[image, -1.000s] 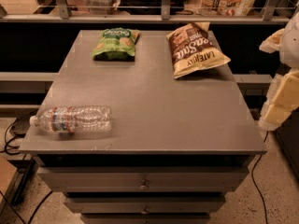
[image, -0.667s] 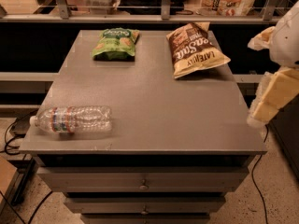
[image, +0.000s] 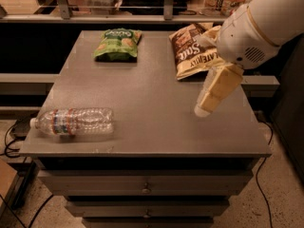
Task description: Move green rice chip bag near water bottle
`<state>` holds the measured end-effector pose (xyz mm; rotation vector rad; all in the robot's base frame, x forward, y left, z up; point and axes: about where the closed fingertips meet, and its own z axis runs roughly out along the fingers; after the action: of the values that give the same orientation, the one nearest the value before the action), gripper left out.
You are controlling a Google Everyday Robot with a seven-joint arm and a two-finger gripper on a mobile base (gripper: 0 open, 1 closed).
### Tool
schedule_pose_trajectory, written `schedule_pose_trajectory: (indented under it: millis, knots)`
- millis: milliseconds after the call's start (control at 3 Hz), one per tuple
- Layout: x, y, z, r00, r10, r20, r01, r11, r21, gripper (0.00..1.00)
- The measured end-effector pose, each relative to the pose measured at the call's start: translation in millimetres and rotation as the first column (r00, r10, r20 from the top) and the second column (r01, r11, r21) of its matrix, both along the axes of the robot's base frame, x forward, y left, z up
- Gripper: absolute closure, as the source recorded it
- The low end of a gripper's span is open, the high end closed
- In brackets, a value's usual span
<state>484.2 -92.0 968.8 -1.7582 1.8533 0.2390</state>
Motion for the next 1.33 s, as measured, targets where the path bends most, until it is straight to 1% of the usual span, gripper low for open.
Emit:
schedule_pose_trajectory:
  millis: [333,667,1000,1333]
  knots:
    - [0.0,0.0,0.0,1.0,0.0,0.0,0.0,1.0,0.0,0.0]
    - [10.9,26.7,-7.2,1.0,0.002,0.007,-0.003,0.999,0.033,0.0]
    - [39.0,60.9,-17.6,0.9998,-0.016,0.009,0.015,0.995,0.101,0.0]
    - [91.2,94.3,-41.1,0.9945,-0.1,-0.029,0.104,0.969,0.225,0.0]
